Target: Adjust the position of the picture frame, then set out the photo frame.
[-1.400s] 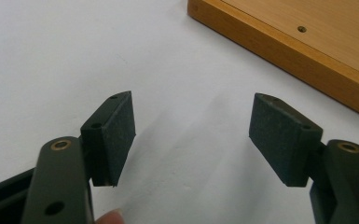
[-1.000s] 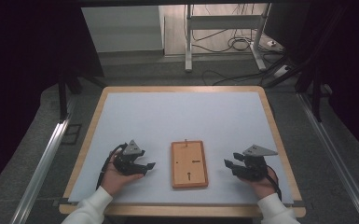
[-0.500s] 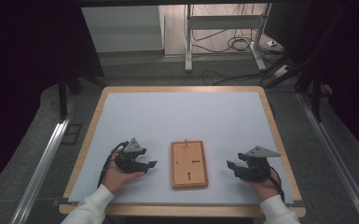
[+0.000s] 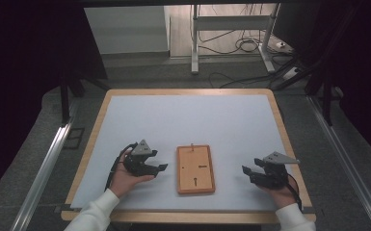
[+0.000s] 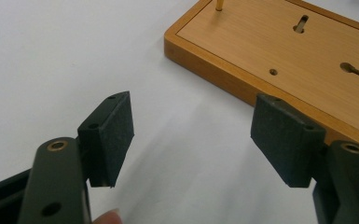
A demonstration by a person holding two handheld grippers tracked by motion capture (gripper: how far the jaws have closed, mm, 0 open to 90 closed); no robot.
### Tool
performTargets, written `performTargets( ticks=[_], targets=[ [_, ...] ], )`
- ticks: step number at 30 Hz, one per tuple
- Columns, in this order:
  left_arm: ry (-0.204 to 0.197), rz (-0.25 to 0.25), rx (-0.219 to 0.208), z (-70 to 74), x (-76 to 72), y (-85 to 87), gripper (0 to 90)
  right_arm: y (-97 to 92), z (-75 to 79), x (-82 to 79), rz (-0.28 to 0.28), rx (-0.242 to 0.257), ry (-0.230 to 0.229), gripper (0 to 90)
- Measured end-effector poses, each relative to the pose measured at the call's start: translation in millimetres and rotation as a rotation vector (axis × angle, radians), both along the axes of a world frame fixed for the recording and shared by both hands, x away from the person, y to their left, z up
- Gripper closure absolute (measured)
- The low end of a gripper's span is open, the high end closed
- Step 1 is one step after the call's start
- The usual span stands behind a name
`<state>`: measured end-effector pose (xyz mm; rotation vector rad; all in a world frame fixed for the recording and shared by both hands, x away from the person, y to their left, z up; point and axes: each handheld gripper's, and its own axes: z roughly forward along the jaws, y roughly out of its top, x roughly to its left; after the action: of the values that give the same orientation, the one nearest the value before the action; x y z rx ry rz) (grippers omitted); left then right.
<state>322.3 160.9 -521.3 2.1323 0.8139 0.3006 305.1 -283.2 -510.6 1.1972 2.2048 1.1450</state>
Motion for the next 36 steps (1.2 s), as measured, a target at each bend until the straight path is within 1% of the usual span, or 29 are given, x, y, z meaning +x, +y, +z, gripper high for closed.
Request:
performTargets(
  ticks=[4,6,9,13,14,15,18,19,20,23,24,25,29,30,33,36],
  targets=[
    [0.001,-0.003,-0.004,-0.1,2.1,-0.7,29.7,1.3,0.0,1.0,0.001,-0.003,-0.003,38.4],
    [0.007,0.001,-0.016,0.1,4.2,0.1,29.7,1.9,-0.3,1.3,0.002,-0.009,-0.003,38.0],
    [0.004,0.003,-0.020,1.1,4.5,1.1,29.6,2.1,-0.1,1.9,0.000,-0.011,-0.003,37.9],
    [-0.012,0.001,-0.020,8.3,3.1,-0.2,29.4,4.1,-0.1,3.6,-0.002,-0.012,-0.003,37.8],
    [-0.012,0.001,-0.020,8.3,3.1,-0.2,29.4,4.7,-0.2,3.7,0.002,-0.015,-0.005,37.8],
    [-0.017,-0.002,-0.029,12.2,3.7,-2.6,29.4,5.1,-0.4,3.6,0.005,-0.018,-0.005,37.8],
    [-0.012,-0.005,-0.051,15.6,7.2,-7.4,29.5,4.7,-0.3,3.3,0.006,-0.023,-0.010,37.8],
    [-0.006,-0.009,-0.051,16.3,8.6,-9.5,29.4,4.3,0.2,3.1,0.005,-0.023,-0.012,37.8],
    [-0.011,-0.013,-0.045,16.9,9.7,-11.7,29.3,4.0,0.7,2.9,0.003,-0.022,-0.015,37.8],
    [-0.016,-0.027,-0.048,20.5,12.4,-19.1,29.2,2.9,1.4,1.9,-0.003,-0.021,-0.020,37.8],
    [-0.016,-0.027,-0.048,20.5,12.4,-19.1,29.1,2.9,1.4,1.9,-0.003,-0.021,-0.020,37.8],
    [-0.020,-0.041,-0.044,22.9,14.4,-24.3,29.0,2.3,1.5,1.5,-0.006,-0.022,-0.021,37.8],
    [-0.020,-0.058,-0.052,26.7,21.0,-36.3,28.7,2.1,1.8,2.0,-0.010,-0.019,-0.021,37.8],
    [-0.020,-0.058,-0.052,26.7,21.0,-36.3,28.6,2.1,1.8,2.0,-0.010,-0.019,-0.021,37.8],
    [-0.024,-0.091,-0.049,27.3,25.6,-48.9,28.4,2.7,1.6,1.8,-0.005,-0.019,-0.022,37.8],
    [-0.020,-0.103,-0.045,26.1,28.1,-55.6,28.4,3.0,1.6,1.6,-0.004,-0.019,-0.023,37.8]
  ],
)
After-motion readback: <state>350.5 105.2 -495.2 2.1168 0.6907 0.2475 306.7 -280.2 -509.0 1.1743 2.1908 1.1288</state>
